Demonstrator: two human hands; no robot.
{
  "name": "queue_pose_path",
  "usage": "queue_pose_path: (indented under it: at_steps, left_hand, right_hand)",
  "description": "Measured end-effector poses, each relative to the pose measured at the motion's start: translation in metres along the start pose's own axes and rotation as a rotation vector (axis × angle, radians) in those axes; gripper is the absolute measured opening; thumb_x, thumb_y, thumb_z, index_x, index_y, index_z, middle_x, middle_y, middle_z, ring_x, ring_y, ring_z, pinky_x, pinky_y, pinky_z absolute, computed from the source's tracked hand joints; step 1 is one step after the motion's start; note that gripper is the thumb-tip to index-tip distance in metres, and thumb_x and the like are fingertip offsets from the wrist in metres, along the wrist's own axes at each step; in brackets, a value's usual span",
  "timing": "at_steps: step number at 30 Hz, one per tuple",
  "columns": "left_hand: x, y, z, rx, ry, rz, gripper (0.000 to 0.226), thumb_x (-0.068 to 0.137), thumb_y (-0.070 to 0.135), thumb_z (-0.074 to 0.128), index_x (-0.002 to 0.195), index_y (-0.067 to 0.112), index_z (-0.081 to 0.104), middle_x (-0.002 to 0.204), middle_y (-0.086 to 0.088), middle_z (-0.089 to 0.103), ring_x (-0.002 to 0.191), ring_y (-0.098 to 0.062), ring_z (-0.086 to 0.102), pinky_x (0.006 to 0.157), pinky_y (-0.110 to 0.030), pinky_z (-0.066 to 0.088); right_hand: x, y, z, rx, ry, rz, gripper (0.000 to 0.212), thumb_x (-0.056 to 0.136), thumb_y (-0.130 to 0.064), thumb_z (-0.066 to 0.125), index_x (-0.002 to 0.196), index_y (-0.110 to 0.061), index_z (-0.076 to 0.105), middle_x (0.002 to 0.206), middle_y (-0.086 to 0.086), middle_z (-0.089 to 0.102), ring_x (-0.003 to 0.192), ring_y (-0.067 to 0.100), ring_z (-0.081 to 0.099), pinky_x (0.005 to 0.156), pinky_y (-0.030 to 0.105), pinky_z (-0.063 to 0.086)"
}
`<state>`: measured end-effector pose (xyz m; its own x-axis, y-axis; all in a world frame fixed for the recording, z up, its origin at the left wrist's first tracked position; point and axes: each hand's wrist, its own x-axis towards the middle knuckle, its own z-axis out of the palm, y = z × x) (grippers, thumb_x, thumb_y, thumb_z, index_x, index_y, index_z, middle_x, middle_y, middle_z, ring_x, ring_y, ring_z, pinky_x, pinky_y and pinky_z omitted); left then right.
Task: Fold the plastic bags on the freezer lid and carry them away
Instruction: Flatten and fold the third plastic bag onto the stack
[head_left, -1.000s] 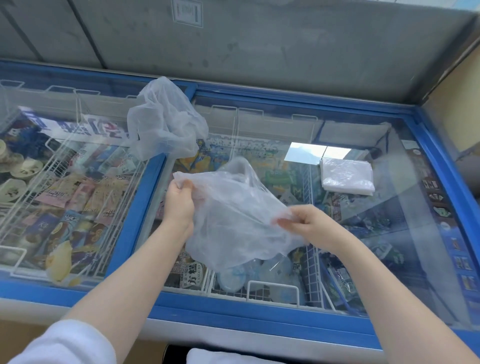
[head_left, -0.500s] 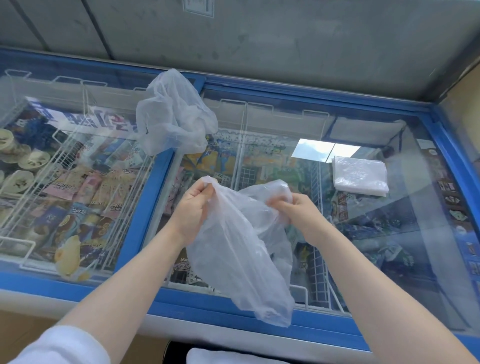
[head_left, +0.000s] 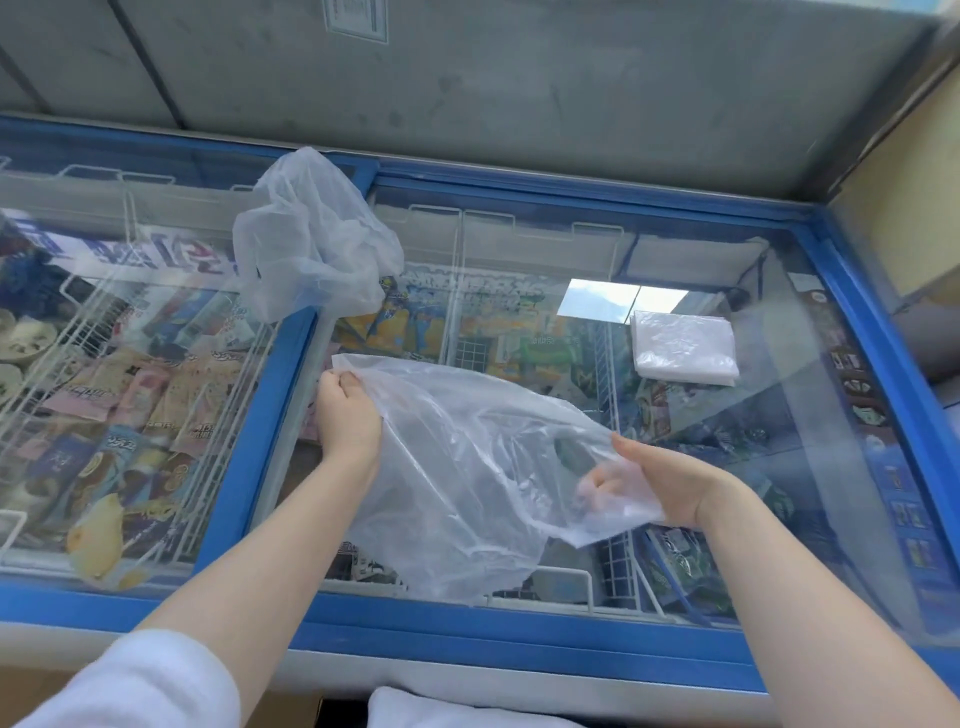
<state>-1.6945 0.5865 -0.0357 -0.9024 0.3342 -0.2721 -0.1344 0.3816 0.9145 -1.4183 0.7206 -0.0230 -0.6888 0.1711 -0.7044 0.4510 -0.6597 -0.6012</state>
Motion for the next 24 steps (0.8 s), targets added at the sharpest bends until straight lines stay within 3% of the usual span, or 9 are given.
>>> queue_pose_path:
  at_steps: [2,5,8,11,14,16,19,21,24]
  left_hand:
    - [0.002,0.004,0.003,0.04,0.041,-0.024,0.018,0.101,0.019,0.027,0.098,0.012,0.044,0.098,-0.006,0.049,0.091,-0.019,0.045,0.079,-0.028,0.031]
    - [0.004,0.004,0.005,0.09,0.071,-0.071,0.025,0.101,0.018,0.027,0.105,0.006,0.049,0.102,-0.009,0.05,0.096,-0.023,0.047,0.081,-0.03,0.032]
    - [0.002,0.0,0.01,0.061,0.069,-0.161,0.03,0.101,0.018,0.028,0.11,0.003,0.052,0.111,-0.012,0.054,0.103,-0.028,0.05,0.087,-0.033,0.037]
    - [-0.001,-0.004,0.016,-0.03,0.04,-0.289,0.028,0.1,0.009,0.027,0.114,0.002,0.05,0.108,-0.009,0.051,0.101,-0.023,0.05,0.081,-0.029,0.038]
    - [-0.005,-0.007,0.016,-0.019,-0.011,-0.363,0.036,0.098,0.002,0.024,0.127,-0.001,0.045,0.124,-0.017,0.052,0.101,-0.025,0.051,0.084,-0.033,0.042]
    - [-0.006,-0.012,0.014,-0.033,-0.001,-0.395,0.036,0.098,0.001,0.023,0.128,-0.002,0.044,0.129,-0.017,0.051,0.107,-0.028,0.051,0.093,-0.037,0.042]
    - [-0.009,-0.017,0.01,0.004,0.036,-0.402,0.036,0.099,0.003,0.026,0.128,-0.003,0.044,0.126,-0.019,0.053,0.1,-0.028,0.053,0.083,-0.035,0.042]
    - [-0.012,-0.018,0.009,0.008,0.058,-0.393,0.037,0.1,0.006,0.026,0.131,-0.004,0.043,0.13,-0.021,0.05,0.108,-0.031,0.053,0.085,-0.035,0.043]
    - [-0.016,-0.02,0.008,0.068,0.087,-0.34,0.038,0.1,0.012,0.027,0.129,-0.004,0.044,0.131,-0.023,0.049,0.118,-0.035,0.049,0.094,-0.038,0.041]
  right_hand:
    - [0.0,0.009,-0.006,0.159,-0.099,-0.249,0.05,0.065,-0.044,0.081,0.102,-0.011,0.069,0.1,0.012,0.068,0.094,0.026,0.064,0.089,0.037,0.05]
    - [0.003,0.01,-0.006,0.524,-0.33,-0.605,0.036,0.088,-0.02,0.061,0.12,-0.007,0.054,0.123,0.018,0.058,0.115,0.034,0.053,0.103,0.048,0.037]
    - [0.002,0.002,-0.007,0.715,-0.076,-0.719,0.027,0.085,-0.02,0.059,0.112,-0.014,0.062,0.087,0.0,0.07,0.095,0.021,0.062,0.097,0.043,0.047]
    - [-0.005,-0.003,-0.014,0.78,0.03,-0.743,0.059,0.059,-0.025,0.086,0.112,-0.01,0.064,0.077,-0.003,0.061,0.062,0.007,0.062,0.065,0.019,0.055]
    - [-0.012,-0.006,-0.02,0.838,0.153,-0.59,0.085,0.047,-0.013,0.088,0.122,0.003,0.052,0.089,0.008,0.06,0.055,0.01,0.06,0.051,0.014,0.051]
    - [-0.016,-0.007,-0.021,0.75,0.308,-0.411,0.059,0.069,0.003,0.068,0.124,0.005,0.047,0.091,0.015,0.058,0.058,0.011,0.057,0.048,0.012,0.047]
    - [-0.018,-0.003,-0.021,0.235,0.649,-0.127,0.021,0.087,0.007,0.054,0.108,0.004,0.051,0.092,0.017,0.057,0.065,0.018,0.058,0.044,0.018,0.052]
    - [-0.015,0.001,-0.025,-0.107,0.809,-0.12,0.017,0.09,-0.004,0.057,0.105,-0.002,0.049,0.076,0.011,0.051,0.055,0.016,0.047,0.036,0.02,0.046]
    - [-0.015,0.001,-0.028,-0.2,0.741,-0.217,0.008,0.093,-0.013,0.055,0.099,-0.008,0.054,0.061,0.003,0.034,0.045,0.012,0.025,0.034,0.019,0.023]
